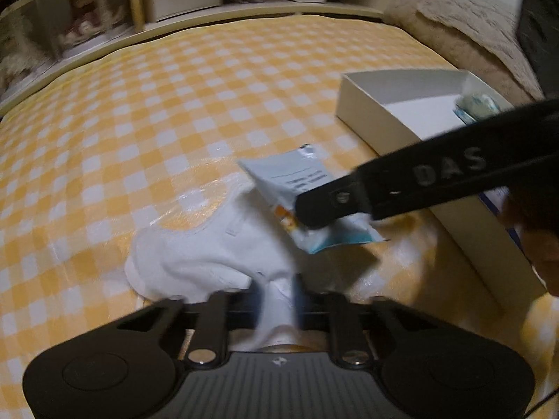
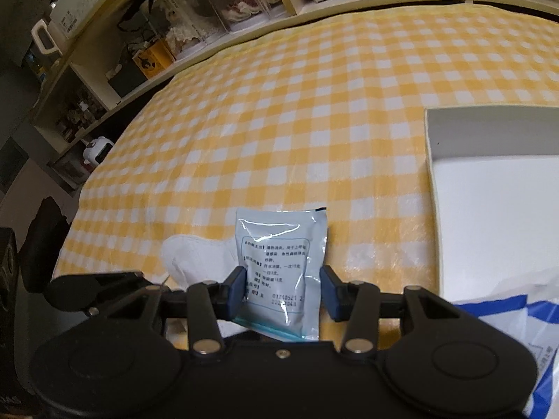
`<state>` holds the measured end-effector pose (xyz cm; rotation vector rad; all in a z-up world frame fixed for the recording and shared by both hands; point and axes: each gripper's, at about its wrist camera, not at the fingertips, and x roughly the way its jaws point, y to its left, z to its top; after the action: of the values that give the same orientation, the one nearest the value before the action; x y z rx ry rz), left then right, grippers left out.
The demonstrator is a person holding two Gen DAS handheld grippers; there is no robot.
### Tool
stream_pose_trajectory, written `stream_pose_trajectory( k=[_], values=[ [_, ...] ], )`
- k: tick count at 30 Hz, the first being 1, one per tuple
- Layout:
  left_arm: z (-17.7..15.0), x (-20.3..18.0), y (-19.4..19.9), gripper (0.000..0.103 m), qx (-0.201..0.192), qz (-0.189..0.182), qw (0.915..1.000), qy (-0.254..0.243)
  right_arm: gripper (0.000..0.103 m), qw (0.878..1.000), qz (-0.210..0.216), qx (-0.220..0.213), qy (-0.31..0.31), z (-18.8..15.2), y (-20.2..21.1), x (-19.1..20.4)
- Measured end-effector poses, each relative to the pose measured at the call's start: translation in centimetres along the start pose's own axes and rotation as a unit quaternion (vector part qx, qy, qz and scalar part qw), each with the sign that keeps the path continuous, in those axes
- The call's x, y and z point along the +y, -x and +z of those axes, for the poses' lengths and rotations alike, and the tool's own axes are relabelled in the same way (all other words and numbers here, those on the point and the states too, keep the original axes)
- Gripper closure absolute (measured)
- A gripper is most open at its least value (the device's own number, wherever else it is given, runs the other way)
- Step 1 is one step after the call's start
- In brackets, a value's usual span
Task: Organize soft objects
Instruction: 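Grasp the white face mask with left tool while right tool grasps the mask packet, then carry the mask and mask packet over the white box with both tools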
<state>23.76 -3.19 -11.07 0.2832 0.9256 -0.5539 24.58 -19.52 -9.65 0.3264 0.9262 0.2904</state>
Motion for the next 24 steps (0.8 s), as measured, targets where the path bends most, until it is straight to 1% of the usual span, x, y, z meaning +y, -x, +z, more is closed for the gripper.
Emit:
stream_pose_trajectory(
  k=[1,2,8,12,15,19,24],
  values=[
    [0.0,0.1,0.0,0.092,-0.001,0.001,1.0000,0.009,0.056,1.000,0.001,-0.002,0.000,0.0,0.2,0.0],
    [0.0,0.2,0.0,0.097,-0.002,0.003,0.9998,0.018,0.056,1.000,0.001,-0.004,0.002,0.0,0.3,0.1],
    [0.1,0.2,0.3,0.103,-0.002,0.012,0.9996,0.026,0.056,1.000,-0.001,-0.013,0.008,0.1,1.1,0.2],
    [0.2,0.4,1.1,0.103,-0.003,0.014,0.9990,0.042,0.056,1.000,-0.002,-0.025,0.009,0.3,2.0,0.2],
    [0.1,0.7,2.0,0.103,-0.009,0.023,0.9984,0.051,0.056,0.999,-0.002,-0.035,0.009,0.4,2.8,0.2],
    [0.2,1.2,3.5,0.103,-0.029,0.024,0.9968,0.070,0.056,0.999,-0.001,-0.047,0.008,0.7,3.8,0.0],
    [0.5,1.3,5.7,0.103,-0.060,0.035,0.9939,0.086,0.056,0.998,0.002,-0.062,0.015,0.8,5.1,0.2]
  ],
)
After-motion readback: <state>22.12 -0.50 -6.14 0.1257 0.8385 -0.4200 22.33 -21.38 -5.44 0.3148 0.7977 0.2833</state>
